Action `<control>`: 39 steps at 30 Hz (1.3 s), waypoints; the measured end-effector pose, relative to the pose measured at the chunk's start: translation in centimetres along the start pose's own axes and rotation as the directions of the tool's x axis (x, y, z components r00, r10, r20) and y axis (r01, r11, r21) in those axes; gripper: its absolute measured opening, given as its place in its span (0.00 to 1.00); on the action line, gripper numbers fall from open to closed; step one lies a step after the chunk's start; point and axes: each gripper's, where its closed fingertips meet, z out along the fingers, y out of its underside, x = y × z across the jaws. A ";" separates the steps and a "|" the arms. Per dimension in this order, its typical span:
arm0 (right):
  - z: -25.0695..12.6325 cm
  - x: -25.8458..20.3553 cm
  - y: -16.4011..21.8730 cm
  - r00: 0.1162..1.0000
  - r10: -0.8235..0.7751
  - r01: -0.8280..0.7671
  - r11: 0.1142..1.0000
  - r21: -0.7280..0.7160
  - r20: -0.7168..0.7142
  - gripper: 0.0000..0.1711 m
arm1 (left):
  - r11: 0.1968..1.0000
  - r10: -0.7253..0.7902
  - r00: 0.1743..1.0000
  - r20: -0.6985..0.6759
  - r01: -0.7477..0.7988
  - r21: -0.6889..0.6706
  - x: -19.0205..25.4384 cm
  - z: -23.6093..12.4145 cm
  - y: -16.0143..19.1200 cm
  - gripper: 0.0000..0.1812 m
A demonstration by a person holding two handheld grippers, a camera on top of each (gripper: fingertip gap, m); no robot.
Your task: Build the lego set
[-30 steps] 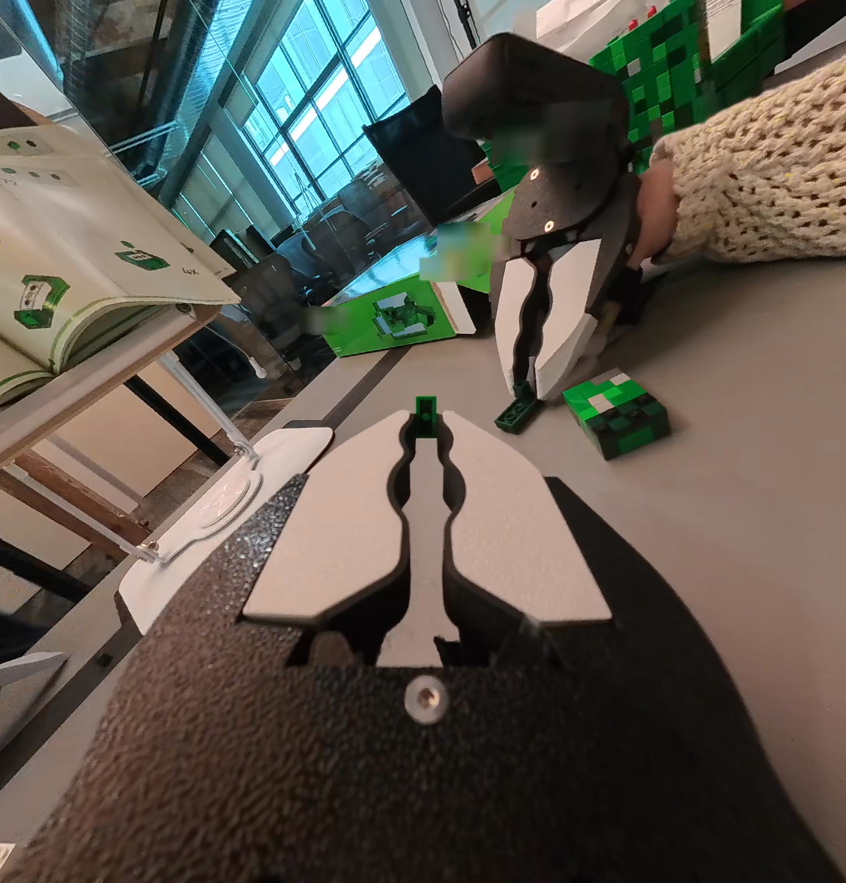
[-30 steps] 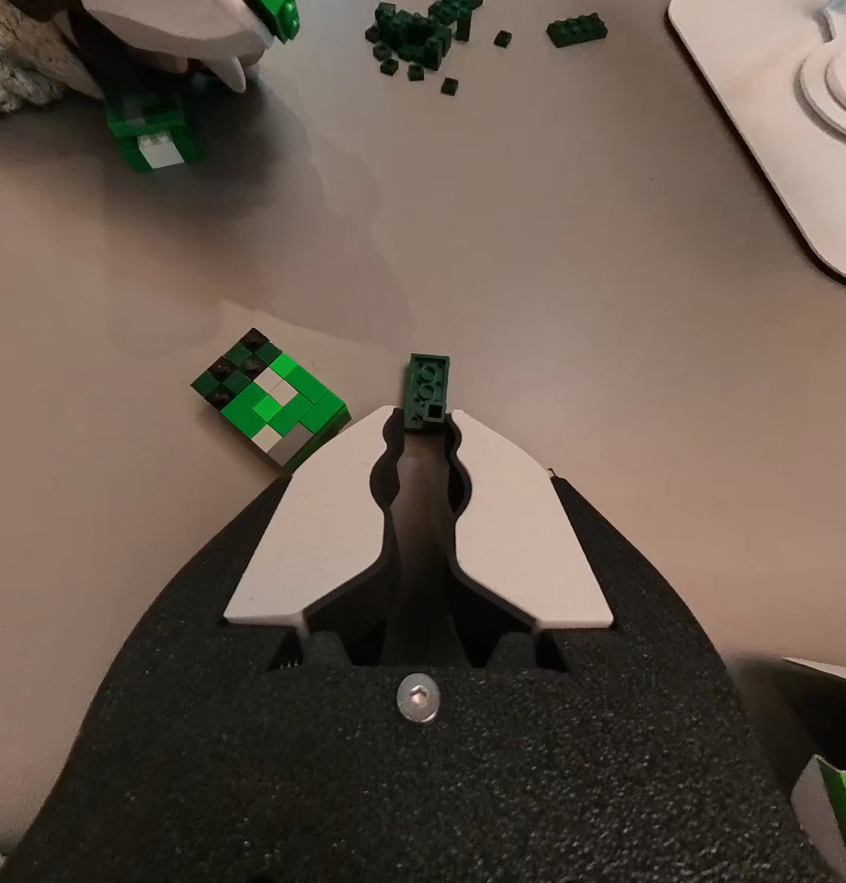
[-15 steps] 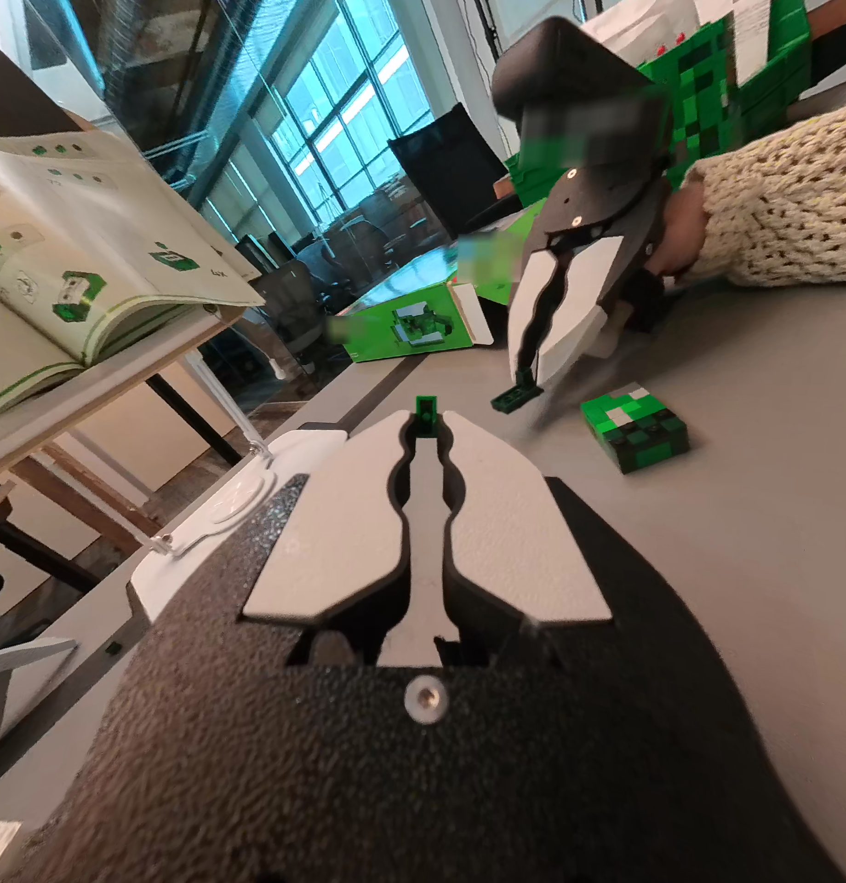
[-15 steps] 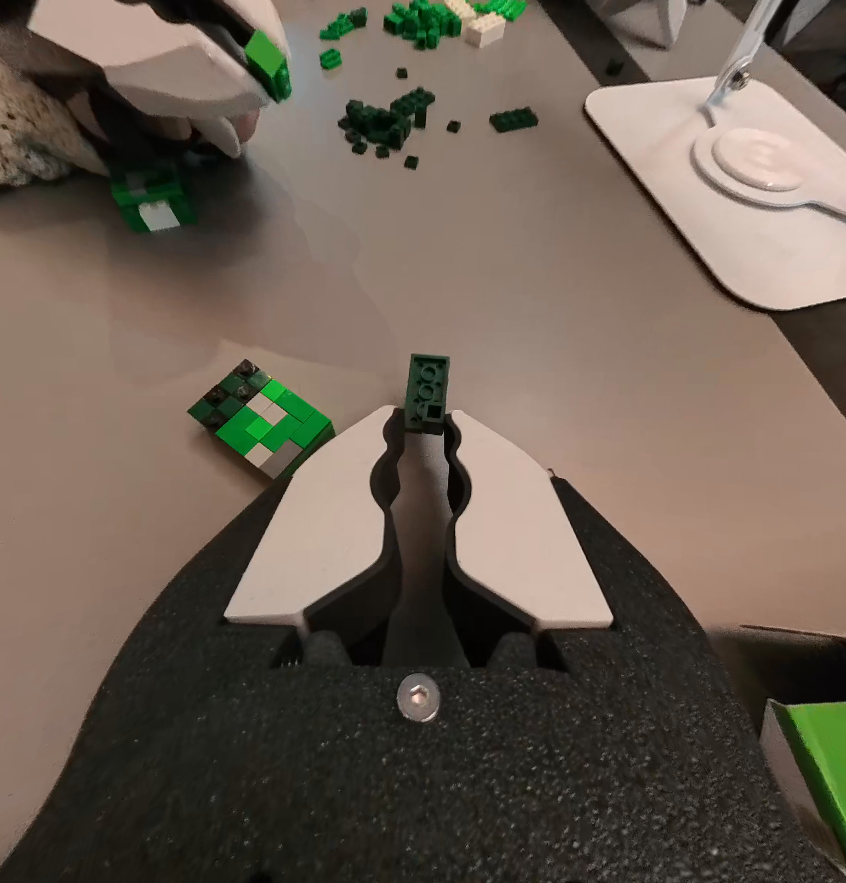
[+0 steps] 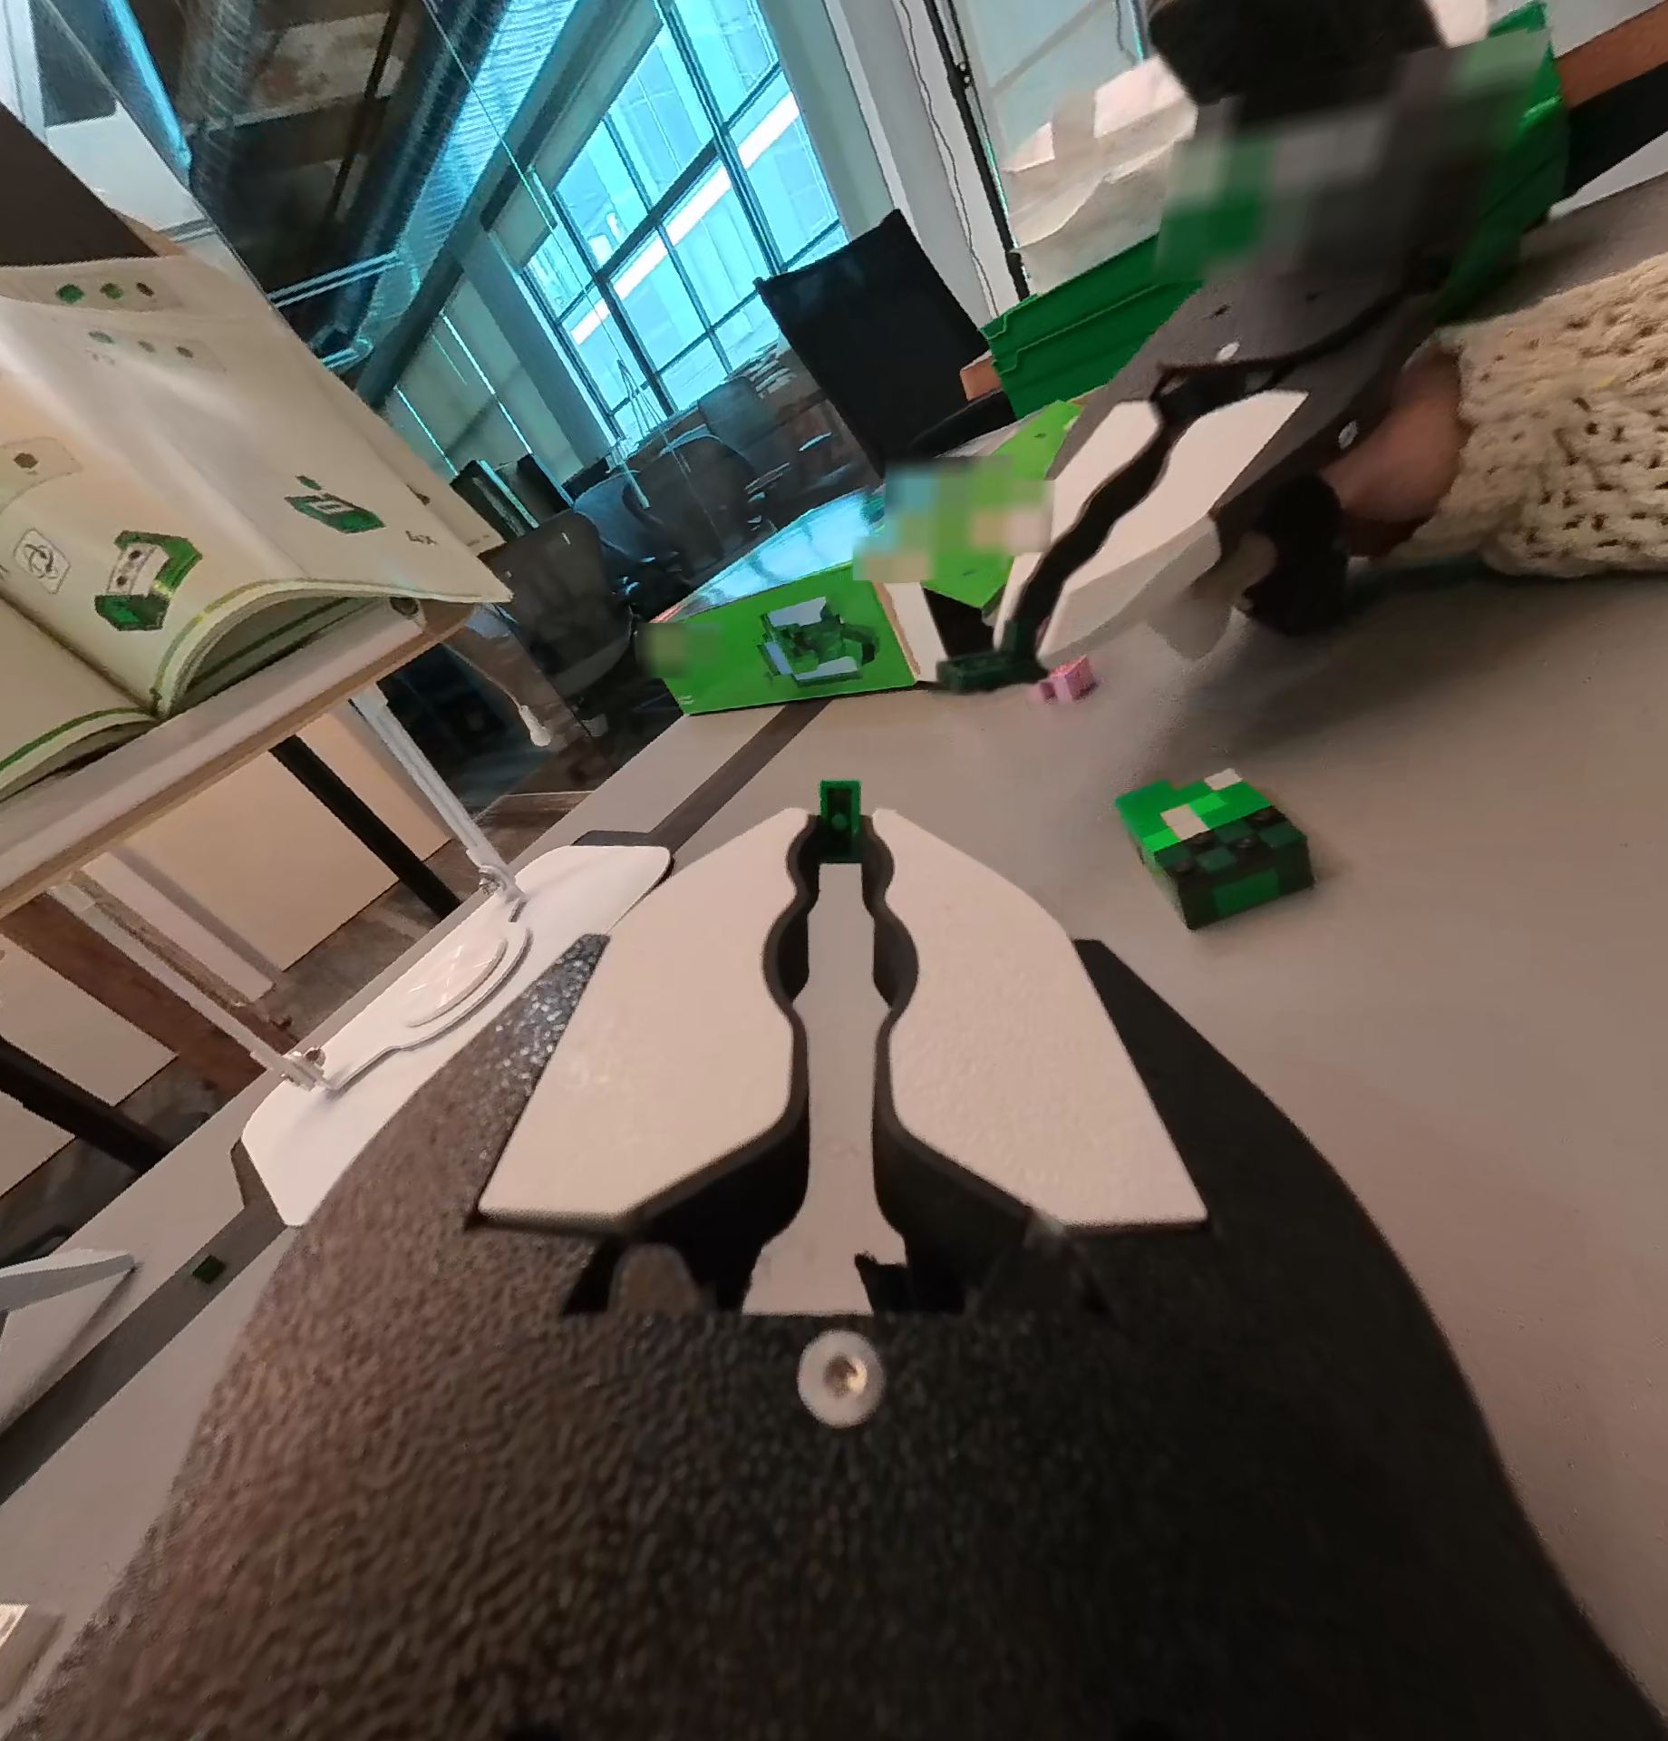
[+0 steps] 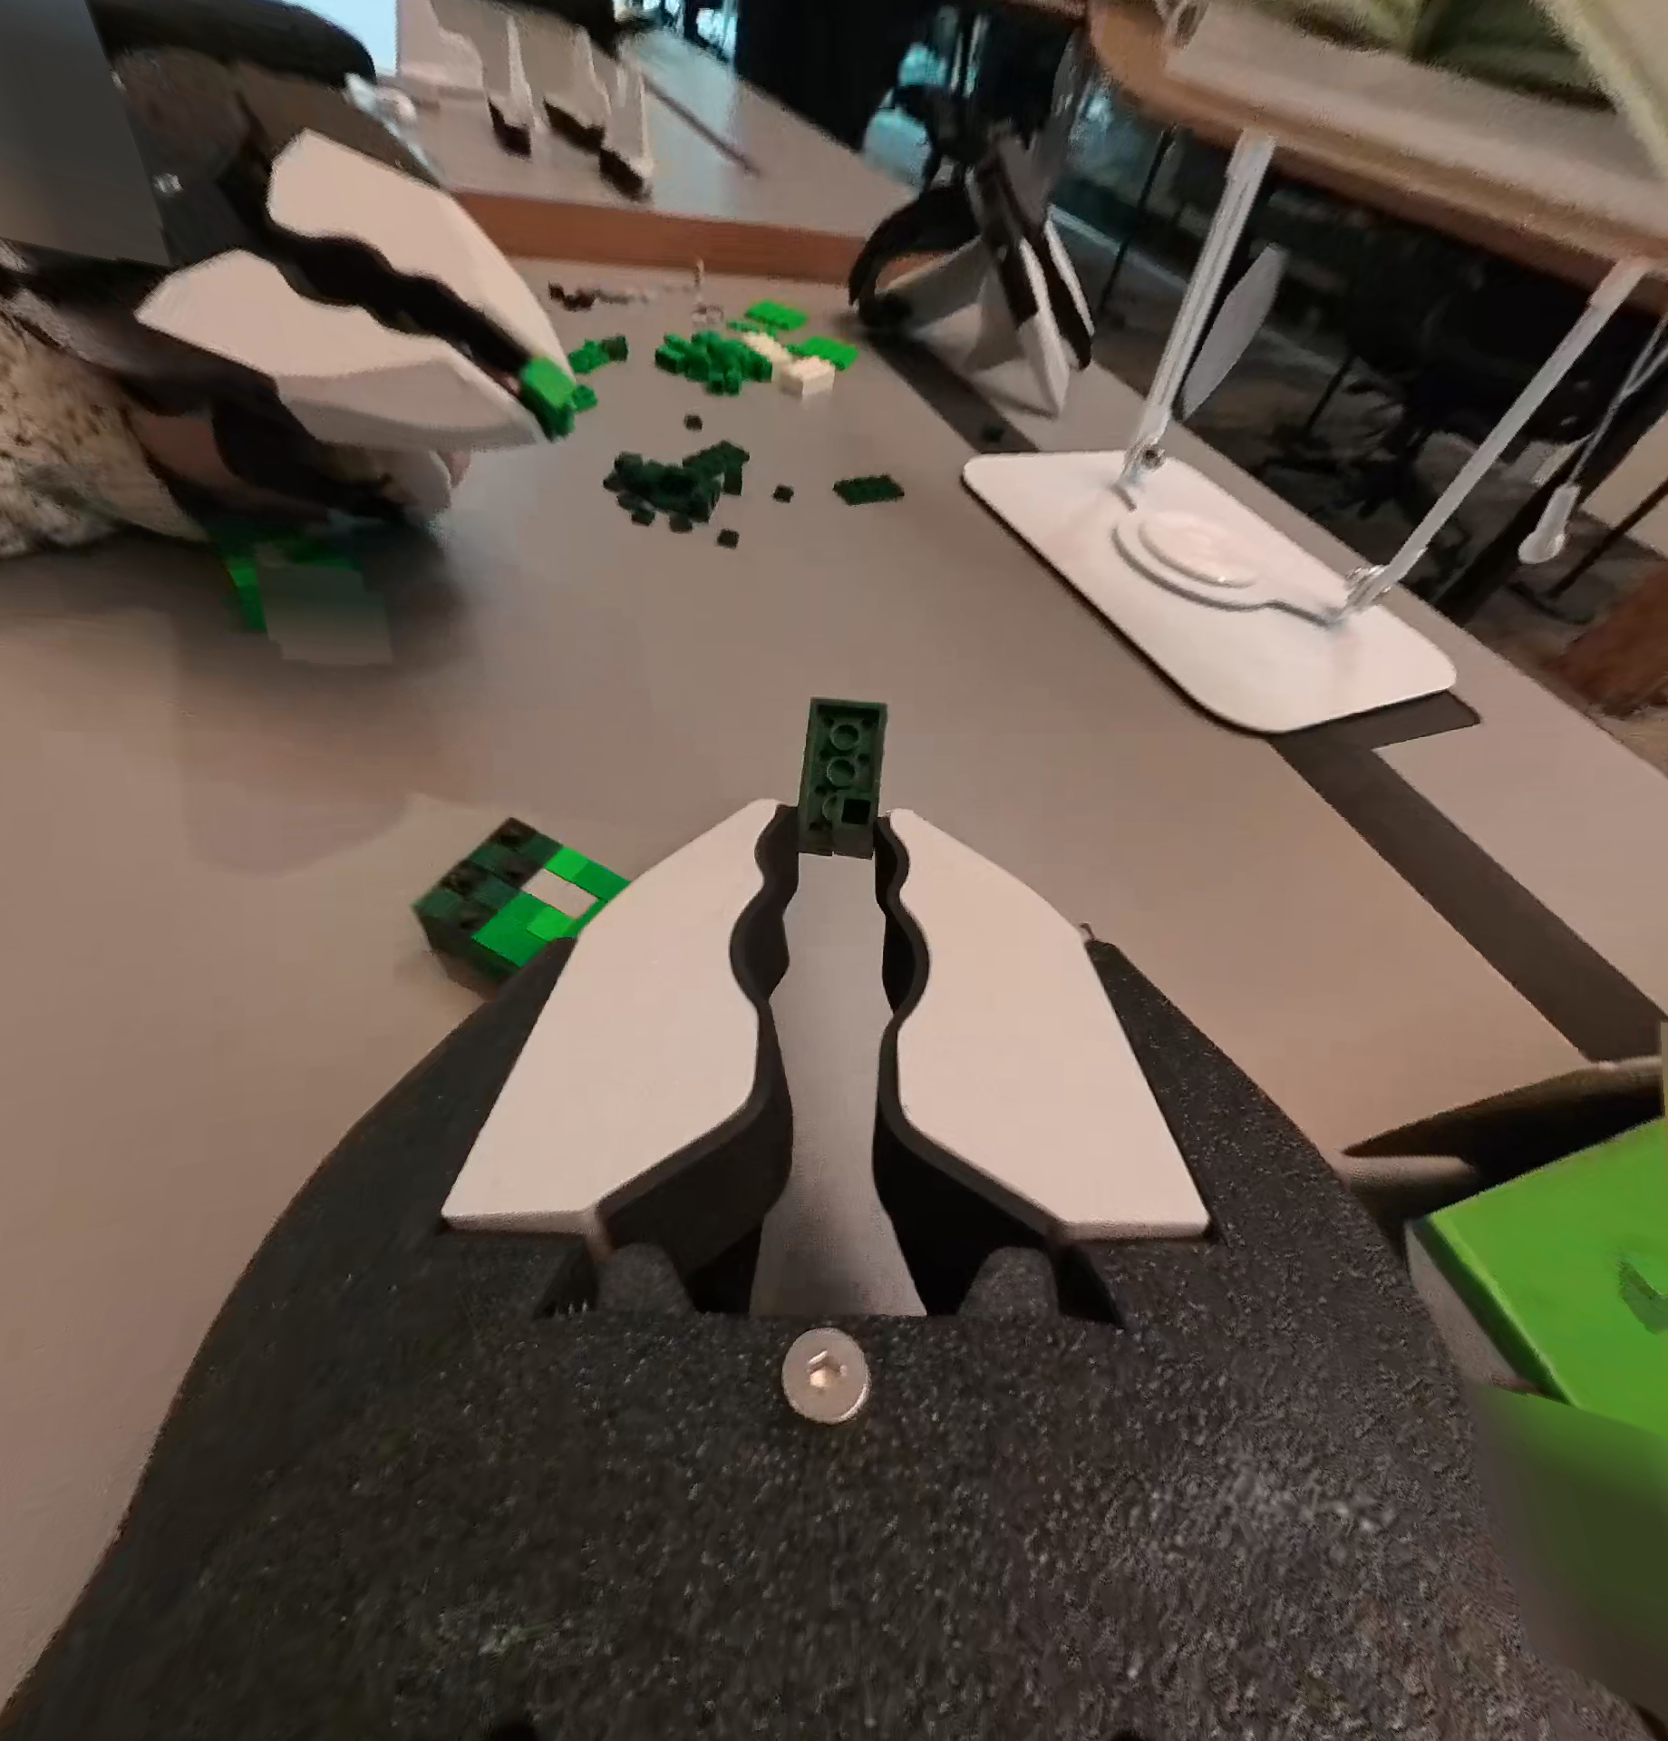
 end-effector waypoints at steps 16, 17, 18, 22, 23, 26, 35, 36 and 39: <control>-2.1 -5.3 -1.0 0.998 0.046 -0.048 0.998 0.045 0.039 0.09 | 1.000 0.022 1.000 -0.014 -0.023 -0.016 0.4 0.0 0.2 0.05; -2.0 -5.5 -0.9 0.998 0.046 -0.048 0.998 0.034 0.052 0.09 | 1.000 0.025 1.000 -0.016 -0.026 -0.015 0.5 0.0 0.2 0.05; -1.9 -5.7 -0.7 0.997 0.044 -0.046 0.999 0.020 0.066 0.09 | 0.999 0.029 0.999 -0.021 -0.030 -0.018 0.6 0.0 0.2 0.05; -1.3 -6.3 0.1 0.994 0.029 -0.024 0.998 -0.051 0.103 0.09 | 0.998 0.057 0.998 -0.034 -0.058 -0.039 0.9 0.2 0.4 0.05; -1.2 -6.4 0.2 0.994 0.024 -0.017 0.998 -0.063 0.108 0.09 | 0.997 0.061 0.997 -0.038 -0.062 -0.042 1.0 0.2 0.3 0.05; -1.0 -6.5 0.4 0.993 0.024 -0.016 0.997 -0.078 0.113 0.09 | 0.998 0.053 0.997 -0.048 -0.055 -0.042 0.8 0.1 -0.4 0.04; -0.8 -6.7 0.7 0.991 0.032 -0.018 0.994 -0.103 0.130 0.09 | 0.973 -0.043 0.909 -0.415 -0.056 -0.223 5.5 1.9 -2.8 0.05; -0.8 -6.8 0.8 0.991 0.025 -0.010 0.994 -0.107 0.132 0.09 | 0.965 -0.029 0.895 -0.446 -0.091 -0.246 5.8 2.5 -2.7 0.05; -0.7 -7.0 1.1 0.991 0.002 0.015 0.992 -0.126 0.131 0.09 | 0.915 -0.008 0.791 -0.611 -0.241 -0.324 7.5 3.0 -1.5 0.05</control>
